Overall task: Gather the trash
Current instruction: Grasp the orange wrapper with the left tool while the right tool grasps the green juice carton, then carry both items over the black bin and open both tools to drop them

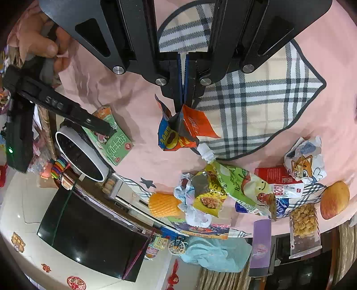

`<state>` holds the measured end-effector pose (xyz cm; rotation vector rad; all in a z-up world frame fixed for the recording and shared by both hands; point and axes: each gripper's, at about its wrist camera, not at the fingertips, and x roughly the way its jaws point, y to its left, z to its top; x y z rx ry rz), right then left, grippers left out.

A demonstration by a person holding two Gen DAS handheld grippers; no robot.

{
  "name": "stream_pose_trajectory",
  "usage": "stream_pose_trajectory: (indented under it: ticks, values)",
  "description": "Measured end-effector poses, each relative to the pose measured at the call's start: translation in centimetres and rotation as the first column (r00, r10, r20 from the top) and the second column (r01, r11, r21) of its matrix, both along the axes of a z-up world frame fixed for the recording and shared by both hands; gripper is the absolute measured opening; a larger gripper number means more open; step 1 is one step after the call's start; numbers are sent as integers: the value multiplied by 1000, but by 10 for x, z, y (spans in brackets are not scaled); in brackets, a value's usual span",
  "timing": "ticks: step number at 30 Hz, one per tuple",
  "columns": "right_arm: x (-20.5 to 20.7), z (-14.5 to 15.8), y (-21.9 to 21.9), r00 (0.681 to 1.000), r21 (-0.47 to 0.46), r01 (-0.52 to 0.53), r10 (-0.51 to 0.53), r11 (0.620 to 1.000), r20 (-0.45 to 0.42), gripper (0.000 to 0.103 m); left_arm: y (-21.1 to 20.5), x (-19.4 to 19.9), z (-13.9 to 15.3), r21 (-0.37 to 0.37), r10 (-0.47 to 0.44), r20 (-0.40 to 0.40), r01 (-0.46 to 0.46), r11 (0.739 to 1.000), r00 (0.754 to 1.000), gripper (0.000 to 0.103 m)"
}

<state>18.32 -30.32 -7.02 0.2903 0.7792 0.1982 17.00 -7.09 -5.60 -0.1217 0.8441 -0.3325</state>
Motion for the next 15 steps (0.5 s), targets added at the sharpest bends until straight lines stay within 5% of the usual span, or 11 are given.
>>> stream_pose_trajectory:
  ticks: [3, 15]
  values:
    - [4, -4, 0, 1000, -1, -8, 8, 1000, -3, 32, -3, -1, 1, 9, -6, 1, 6, 1000, 1000, 1]
    - [-27, 23, -43, 997, 49, 11, -15, 999, 74, 32, -45, 3, 6, 24, -94, 3, 94, 995, 996, 1]
